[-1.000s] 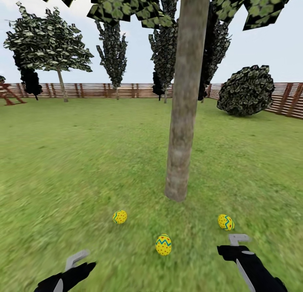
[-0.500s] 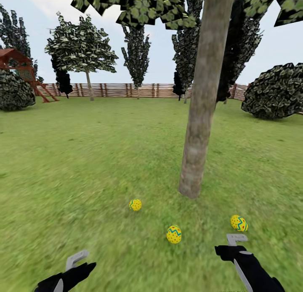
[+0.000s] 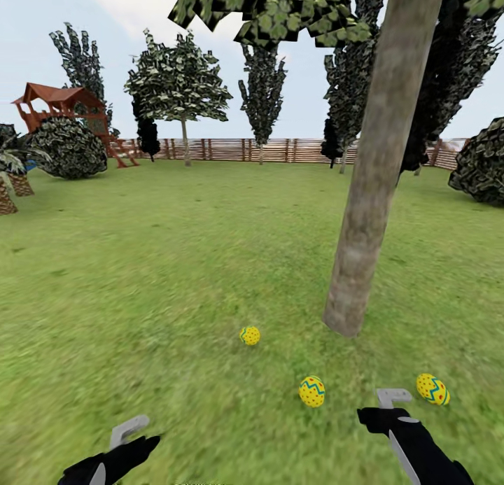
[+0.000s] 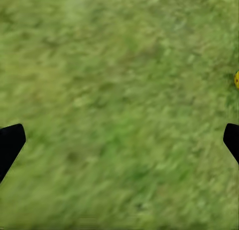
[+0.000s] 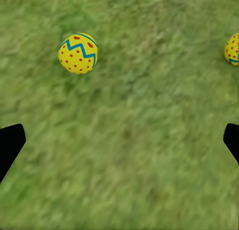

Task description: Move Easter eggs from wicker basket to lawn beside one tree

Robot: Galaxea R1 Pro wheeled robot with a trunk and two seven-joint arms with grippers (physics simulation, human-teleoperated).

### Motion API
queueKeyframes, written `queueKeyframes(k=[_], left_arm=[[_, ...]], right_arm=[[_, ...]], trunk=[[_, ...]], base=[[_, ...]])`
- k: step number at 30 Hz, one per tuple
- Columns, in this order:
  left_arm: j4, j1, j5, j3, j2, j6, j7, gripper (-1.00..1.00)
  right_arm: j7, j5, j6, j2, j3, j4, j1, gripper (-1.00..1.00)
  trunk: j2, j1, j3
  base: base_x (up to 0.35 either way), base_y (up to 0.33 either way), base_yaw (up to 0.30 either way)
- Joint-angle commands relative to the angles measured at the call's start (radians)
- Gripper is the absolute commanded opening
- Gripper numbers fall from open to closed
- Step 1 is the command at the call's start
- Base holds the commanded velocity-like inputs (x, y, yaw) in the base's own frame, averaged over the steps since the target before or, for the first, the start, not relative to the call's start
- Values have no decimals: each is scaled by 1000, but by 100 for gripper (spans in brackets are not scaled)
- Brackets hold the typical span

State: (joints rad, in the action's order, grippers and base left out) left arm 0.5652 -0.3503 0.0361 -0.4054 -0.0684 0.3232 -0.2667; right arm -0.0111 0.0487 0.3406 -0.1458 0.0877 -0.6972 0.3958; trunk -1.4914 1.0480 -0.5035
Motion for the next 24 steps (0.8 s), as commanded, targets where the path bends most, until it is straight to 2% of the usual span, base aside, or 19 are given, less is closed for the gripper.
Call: queueKeyframes(k=[1,9,24], left_arm=[[1,-1,4,-5,0,8,-5,100],[0,-1,3,-5,1,9,-4,100],[-1,-1,2,-6,1,11,-3,100]], right_arm=[[-1,5,6,0,1,-2,0,100],[-1,5,6,0,1,-2,0,100],[-1,5,6,0,1,-2,0,100]], trunk=[[-1,0,-1],[-1,0,-1],[-1,0,-1]], base=[[0,0,297],[-46,-9,297],[-319,-74,297]])
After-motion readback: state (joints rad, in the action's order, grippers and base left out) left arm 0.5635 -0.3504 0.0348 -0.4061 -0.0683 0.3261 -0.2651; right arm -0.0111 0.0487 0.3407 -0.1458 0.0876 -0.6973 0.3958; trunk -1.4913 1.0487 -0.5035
